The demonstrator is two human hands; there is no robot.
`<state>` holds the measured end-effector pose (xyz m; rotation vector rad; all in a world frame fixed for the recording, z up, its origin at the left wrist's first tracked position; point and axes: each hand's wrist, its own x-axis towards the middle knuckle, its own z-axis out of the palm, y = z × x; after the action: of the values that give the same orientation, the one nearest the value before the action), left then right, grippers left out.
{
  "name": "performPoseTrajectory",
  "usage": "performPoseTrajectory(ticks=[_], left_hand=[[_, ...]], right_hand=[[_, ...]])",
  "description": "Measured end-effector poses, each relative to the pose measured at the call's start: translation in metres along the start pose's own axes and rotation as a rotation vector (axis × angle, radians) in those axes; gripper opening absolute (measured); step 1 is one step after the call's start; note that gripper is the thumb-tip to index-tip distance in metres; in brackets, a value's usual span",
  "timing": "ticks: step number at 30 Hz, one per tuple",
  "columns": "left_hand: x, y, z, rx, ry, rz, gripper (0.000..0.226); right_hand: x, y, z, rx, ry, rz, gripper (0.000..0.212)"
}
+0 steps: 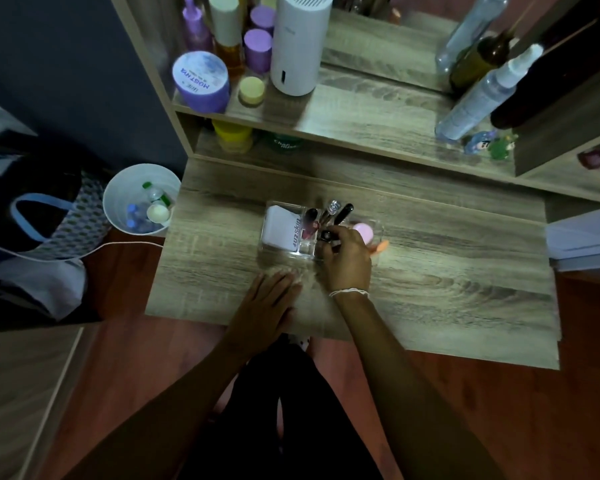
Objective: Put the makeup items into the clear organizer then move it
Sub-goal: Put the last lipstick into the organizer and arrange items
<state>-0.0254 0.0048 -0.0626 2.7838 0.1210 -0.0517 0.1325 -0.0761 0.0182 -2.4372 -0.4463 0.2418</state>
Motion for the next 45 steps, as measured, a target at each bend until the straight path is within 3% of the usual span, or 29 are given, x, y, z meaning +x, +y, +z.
performPoseTrajectory(ticks=[20,24,29,36,45], left_hand=[[0.001,0.004,-0.007,-0.055,0.045,0.015,0.047],[0.007,0.008,-0.028,-0.183,0.218,0.027,0.041],[0.038,0.016,-0.06,-0.112,0.431,0.008,0.041],[0.076,0.01,-0.07,0.038,0.422,-0.003,0.057],[0.08,0.002,-0.069,0.093,0.397,-0.015,0.047]], right_hand=[[-0.01,0.009,-0.005,0.063,0.047,0.007,0.03],[-0.024,0.014,-0.005,0.055,0.029,-0.076,0.039],[-0.031,0.016,-0.005,0.012,-0.034,-0.178,0.053],[-0.028,0.019,-0.002,-0.099,-0.155,-0.205,0.057],[-0.026,0.023,-0.004,-0.047,-0.183,-0.228,0.062]])
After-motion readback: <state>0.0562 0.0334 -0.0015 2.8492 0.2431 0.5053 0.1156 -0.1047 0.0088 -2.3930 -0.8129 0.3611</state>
